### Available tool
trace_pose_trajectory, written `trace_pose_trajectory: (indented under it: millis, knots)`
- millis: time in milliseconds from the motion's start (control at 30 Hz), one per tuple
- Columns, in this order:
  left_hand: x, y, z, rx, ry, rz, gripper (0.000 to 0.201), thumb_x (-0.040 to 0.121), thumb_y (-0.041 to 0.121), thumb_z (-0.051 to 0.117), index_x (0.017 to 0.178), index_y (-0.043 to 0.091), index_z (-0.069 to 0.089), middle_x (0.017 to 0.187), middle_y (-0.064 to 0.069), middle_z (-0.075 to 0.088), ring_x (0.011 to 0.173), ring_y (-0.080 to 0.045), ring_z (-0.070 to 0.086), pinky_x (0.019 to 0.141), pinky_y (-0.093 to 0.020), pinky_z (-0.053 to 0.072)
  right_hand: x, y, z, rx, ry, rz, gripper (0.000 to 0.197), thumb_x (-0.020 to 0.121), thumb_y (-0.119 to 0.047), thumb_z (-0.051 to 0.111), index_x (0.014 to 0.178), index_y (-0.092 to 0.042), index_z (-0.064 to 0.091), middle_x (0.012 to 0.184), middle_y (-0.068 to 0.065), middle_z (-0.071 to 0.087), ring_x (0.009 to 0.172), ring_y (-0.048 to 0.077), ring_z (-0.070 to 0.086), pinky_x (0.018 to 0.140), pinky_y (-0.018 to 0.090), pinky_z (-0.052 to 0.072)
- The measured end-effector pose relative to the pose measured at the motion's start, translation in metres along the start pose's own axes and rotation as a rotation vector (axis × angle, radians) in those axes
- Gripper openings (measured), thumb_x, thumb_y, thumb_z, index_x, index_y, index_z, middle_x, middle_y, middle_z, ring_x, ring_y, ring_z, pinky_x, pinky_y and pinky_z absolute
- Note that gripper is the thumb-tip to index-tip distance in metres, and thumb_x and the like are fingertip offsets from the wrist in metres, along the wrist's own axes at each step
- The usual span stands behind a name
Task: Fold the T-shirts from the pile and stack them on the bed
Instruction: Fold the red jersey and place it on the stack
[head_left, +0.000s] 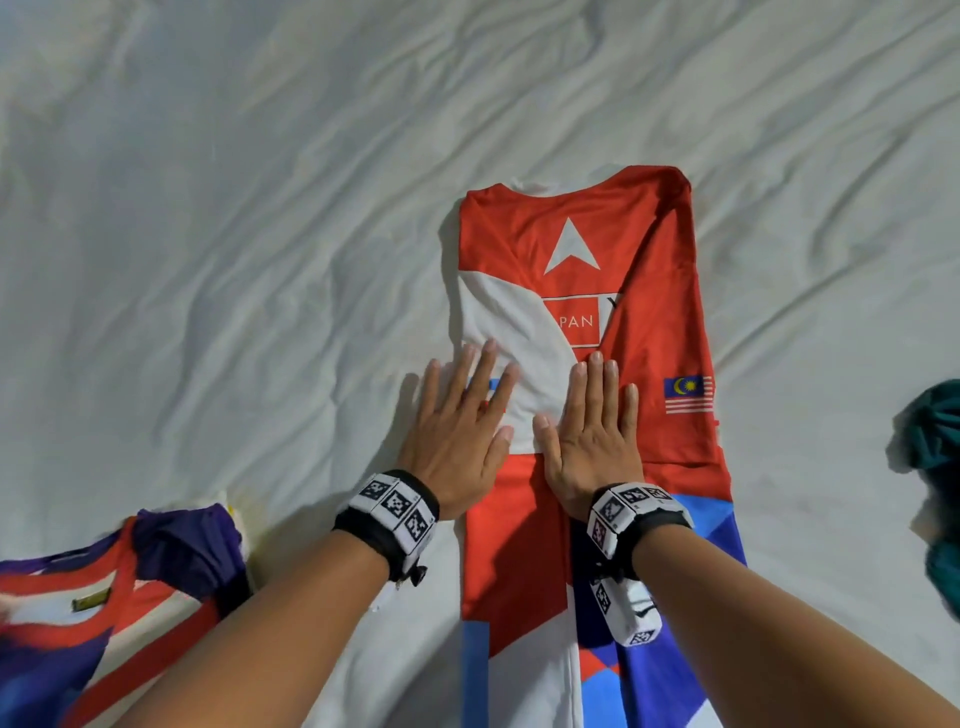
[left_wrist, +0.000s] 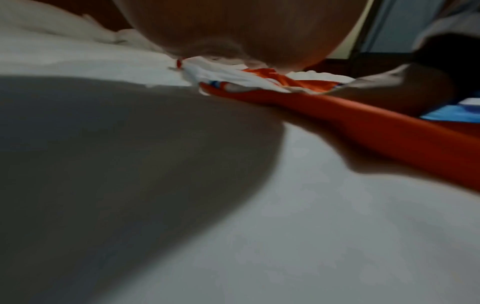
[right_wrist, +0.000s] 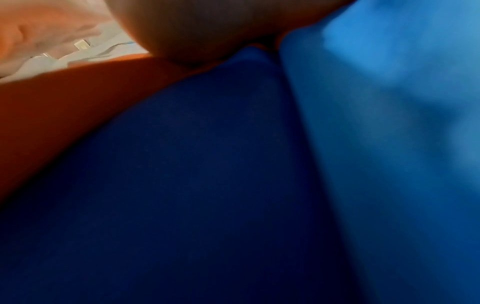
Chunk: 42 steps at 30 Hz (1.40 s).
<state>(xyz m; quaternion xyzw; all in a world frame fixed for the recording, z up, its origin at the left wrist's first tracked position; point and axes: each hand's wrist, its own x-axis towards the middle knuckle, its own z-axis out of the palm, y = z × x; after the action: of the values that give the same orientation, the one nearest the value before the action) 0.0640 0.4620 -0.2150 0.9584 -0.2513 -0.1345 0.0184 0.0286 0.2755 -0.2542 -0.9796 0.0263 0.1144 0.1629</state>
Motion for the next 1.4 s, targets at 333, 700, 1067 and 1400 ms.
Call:
trace_pose_trajectory:
  millis: [333, 700, 1067, 1400]
  knots:
    - [-0.049, 0.035, -0.003, -0.117, -0.003, -0.143, 0.067, 0.103, 0.048, 0.019, 0.163, 0.019, 0.012, 0.171, -0.012, -0.003, 0.157, -0.032, -0.006, 0.124, -0.061, 0.002, -0.027, 0.001, -0.041, 0.058, -0.051, -0.068, 0.078, 0.103, -0.057, 0.008, 0.160, -0.007, -0.010, 0.166, 0.011, -0.021, 0.152, 0.023, -0.026, 0.123, 0.044, -0.019]
    - [-0.236, 0.155, -0.007, -0.322, -0.255, 0.070, 0.030, 0.092, 0.045, 0.054, 0.099, 0.018, 0.065, 0.102, -0.003, 0.062, 0.102, -0.027, 0.057, 0.090, -0.042, 0.042, -0.250, 0.048, -0.061, 0.009, -0.245, -0.195, 0.021, 0.098, -0.027, 0.053, 0.084, -0.014, 0.062, 0.084, 0.007, 0.062, 0.084, 0.036, 0.060, 0.064, 0.043, 0.048]
    - [-0.302, 0.197, 0.008, -0.023, -0.386, 0.083, 0.059, 0.067, 0.045, 0.077, 0.114, 0.015, 0.059, 0.109, -0.006, 0.056, 0.097, -0.030, 0.056, 0.080, -0.044, 0.045, -0.349, 0.067, -0.057, -0.276, -0.386, -0.463, 0.071, 0.058, -0.052, 0.085, 0.111, -0.006, 0.068, 0.121, 0.014, 0.064, 0.105, 0.036, 0.064, 0.081, 0.045, 0.057]
    - [-0.287, 0.188, -0.023, -0.004, -0.264, -0.002, 0.022, 0.057, 0.027, 0.082, 0.068, 0.019, 0.065, 0.070, -0.001, 0.060, 0.067, -0.026, 0.061, 0.061, -0.034, 0.045, -0.332, 0.060, -0.091, -0.210, -0.259, -0.303, 0.028, 0.055, -0.009, 0.085, 0.072, -0.013, 0.063, 0.069, 0.005, 0.060, 0.065, 0.033, 0.063, 0.049, 0.038, 0.053]
